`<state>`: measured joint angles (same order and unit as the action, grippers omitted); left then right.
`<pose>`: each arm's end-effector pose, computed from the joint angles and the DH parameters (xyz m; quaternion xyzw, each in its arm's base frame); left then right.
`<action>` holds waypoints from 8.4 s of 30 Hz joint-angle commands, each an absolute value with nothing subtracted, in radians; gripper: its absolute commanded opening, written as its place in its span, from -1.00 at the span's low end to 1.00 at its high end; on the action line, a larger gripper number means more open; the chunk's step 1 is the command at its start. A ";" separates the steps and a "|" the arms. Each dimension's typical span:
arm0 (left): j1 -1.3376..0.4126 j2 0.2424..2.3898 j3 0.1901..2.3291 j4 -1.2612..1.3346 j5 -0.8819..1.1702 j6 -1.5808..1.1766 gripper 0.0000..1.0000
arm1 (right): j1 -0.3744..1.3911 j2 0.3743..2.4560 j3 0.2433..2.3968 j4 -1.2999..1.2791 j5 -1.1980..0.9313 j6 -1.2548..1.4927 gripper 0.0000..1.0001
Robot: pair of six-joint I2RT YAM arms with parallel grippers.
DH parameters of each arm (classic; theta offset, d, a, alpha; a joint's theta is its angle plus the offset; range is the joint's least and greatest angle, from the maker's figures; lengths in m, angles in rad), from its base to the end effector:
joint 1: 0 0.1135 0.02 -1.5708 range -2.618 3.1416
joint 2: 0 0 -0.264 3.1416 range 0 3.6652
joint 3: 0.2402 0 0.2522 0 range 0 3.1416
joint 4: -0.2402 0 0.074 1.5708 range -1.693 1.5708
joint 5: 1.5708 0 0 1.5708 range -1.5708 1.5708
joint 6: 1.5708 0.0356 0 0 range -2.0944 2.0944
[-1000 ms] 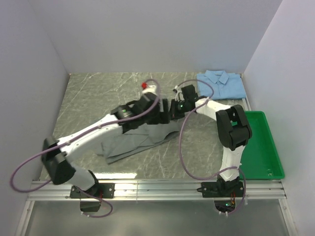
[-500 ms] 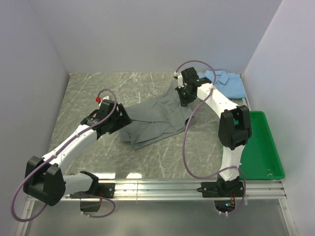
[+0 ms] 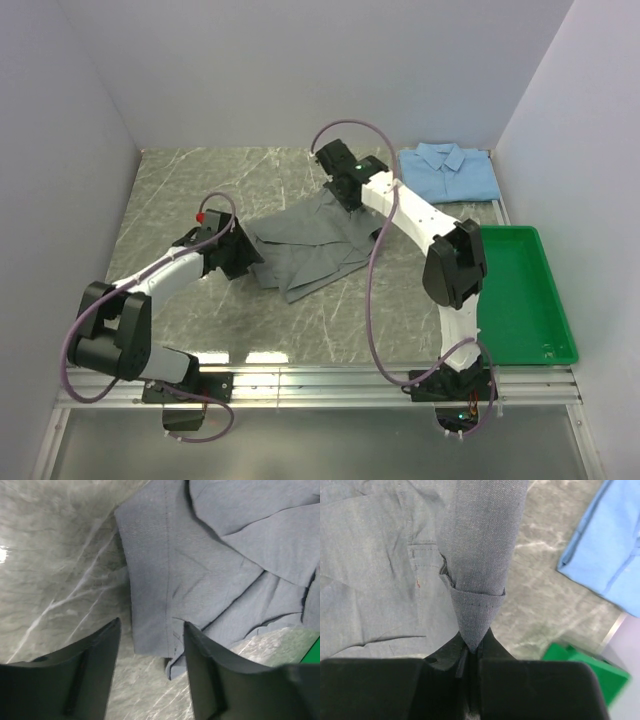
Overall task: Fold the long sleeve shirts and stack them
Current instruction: Fold the shirt
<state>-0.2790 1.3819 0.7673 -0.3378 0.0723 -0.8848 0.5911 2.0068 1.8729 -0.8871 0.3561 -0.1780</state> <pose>0.2575 -0.0765 0.1913 -0.2735 0.9119 -0.1959 0.2351 0.3709 0.2340 0.2880 -0.3108 0.8961 -0.1121 0.2964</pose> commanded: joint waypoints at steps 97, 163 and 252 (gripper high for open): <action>-0.253 1.121 0.713 -0.291 0.086 -0.963 0.26 | 0.813 1.675 1.415 -0.444 -0.204 0.471 -0.19; -0.393 1.618 0.788 -0.127 0.227 -0.960 -0.28 | 0.297 1.786 1.006 0.015 -0.796 0.528 -0.30; -0.527 1.448 0.967 -0.301 0.164 -0.919 0.04 | 0.385 1.649 0.891 0.030 -0.865 0.661 -0.19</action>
